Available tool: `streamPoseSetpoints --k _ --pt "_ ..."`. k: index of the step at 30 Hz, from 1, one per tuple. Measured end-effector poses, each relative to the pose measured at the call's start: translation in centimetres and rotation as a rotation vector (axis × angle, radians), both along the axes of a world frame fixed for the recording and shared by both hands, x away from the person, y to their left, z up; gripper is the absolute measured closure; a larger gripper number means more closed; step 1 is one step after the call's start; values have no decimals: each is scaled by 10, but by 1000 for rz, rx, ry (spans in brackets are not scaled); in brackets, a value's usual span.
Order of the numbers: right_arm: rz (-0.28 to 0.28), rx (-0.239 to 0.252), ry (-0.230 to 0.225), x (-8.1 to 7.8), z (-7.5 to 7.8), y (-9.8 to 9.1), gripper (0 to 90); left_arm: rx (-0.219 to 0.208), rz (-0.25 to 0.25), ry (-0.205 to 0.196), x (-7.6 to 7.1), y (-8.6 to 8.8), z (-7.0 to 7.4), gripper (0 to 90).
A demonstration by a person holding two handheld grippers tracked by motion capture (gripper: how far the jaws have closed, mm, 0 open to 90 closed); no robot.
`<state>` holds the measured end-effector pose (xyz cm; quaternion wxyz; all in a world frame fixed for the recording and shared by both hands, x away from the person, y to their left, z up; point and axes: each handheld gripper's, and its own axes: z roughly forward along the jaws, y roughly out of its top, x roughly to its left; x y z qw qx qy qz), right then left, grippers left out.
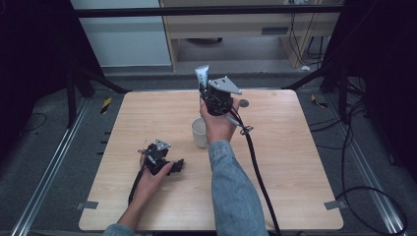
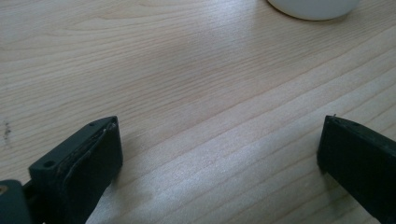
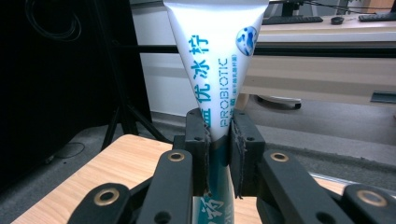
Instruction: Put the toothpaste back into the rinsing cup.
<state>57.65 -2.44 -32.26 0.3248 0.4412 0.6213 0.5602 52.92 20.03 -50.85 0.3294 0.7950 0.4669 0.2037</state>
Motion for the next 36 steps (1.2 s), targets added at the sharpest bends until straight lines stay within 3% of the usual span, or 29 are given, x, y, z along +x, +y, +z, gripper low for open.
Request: streamPoseSetpoints --k 5,11,23,36 --pt "16 6 13 -1 -14 10 792 -1 5 -2 1 1 0 0" --pt "12 5 14 -1 -21 11 791 -3 10 -4 2 1 0 0" --pt "0 3 51 -1 -49 10 791 0 7 -1 2 2 0 0" --pt "-12 5 66 0 -64 8 790 0 7 2 2 2 0 0"
